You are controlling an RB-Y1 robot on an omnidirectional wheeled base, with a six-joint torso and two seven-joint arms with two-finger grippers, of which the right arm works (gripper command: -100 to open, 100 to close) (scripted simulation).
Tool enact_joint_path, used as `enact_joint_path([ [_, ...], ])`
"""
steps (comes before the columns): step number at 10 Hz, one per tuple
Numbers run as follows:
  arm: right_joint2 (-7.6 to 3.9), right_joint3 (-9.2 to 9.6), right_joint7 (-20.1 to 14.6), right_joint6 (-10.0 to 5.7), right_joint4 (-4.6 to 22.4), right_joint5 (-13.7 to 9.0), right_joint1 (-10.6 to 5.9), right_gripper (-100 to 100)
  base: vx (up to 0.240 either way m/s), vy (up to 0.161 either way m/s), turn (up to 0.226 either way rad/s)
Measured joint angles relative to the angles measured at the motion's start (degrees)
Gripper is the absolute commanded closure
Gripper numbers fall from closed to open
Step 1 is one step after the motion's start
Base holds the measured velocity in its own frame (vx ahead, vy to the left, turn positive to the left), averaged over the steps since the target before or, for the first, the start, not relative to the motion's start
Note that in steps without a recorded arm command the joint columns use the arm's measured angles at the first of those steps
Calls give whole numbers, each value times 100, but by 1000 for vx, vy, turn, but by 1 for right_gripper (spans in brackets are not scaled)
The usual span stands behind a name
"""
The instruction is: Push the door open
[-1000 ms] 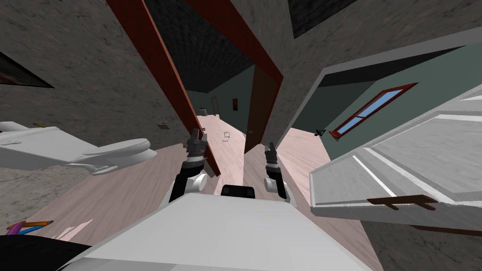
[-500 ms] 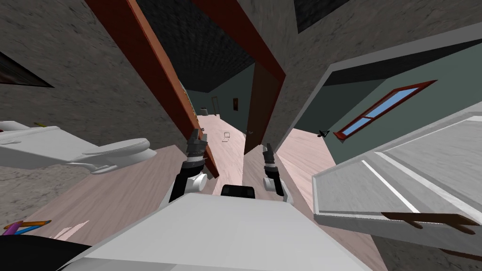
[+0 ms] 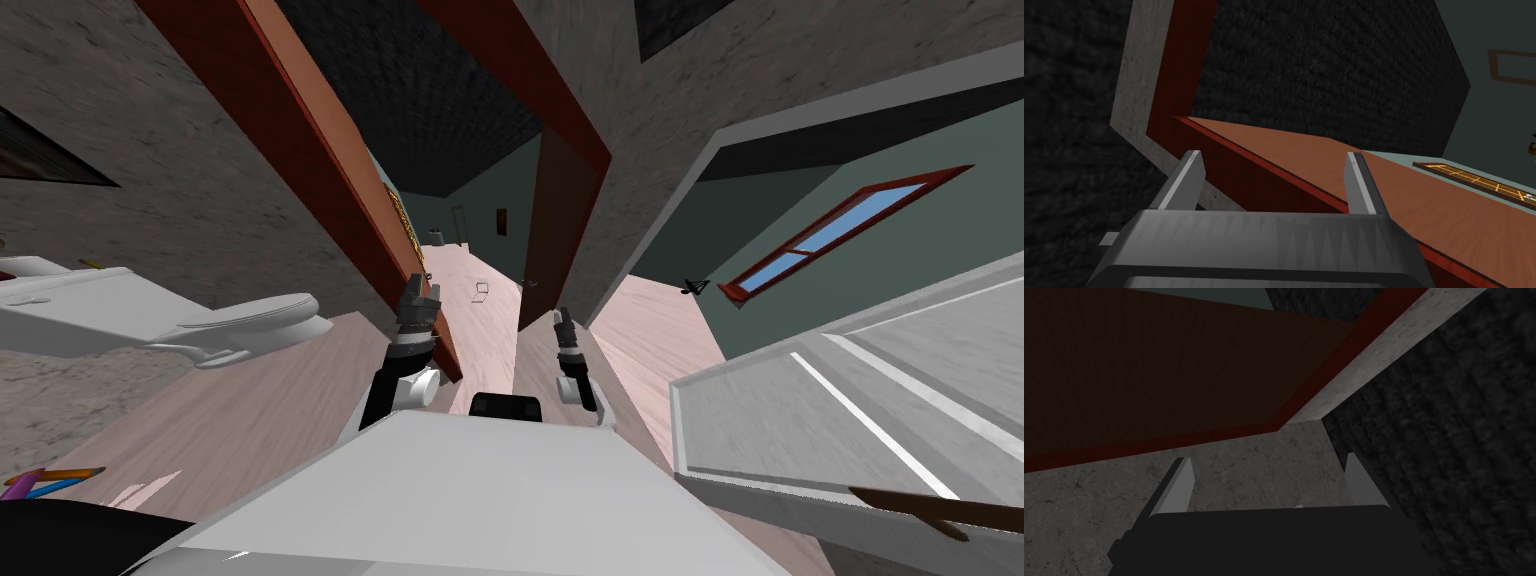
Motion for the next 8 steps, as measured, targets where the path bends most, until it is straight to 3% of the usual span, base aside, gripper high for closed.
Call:
enact_joint_path([
  [5, -65, 57, -211, -203, 731, 167, -265, -100, 116, -83, 51],
  [8, -99, 94, -338, -197, 1016, 262, -418, -100, 86, -62, 39],
])
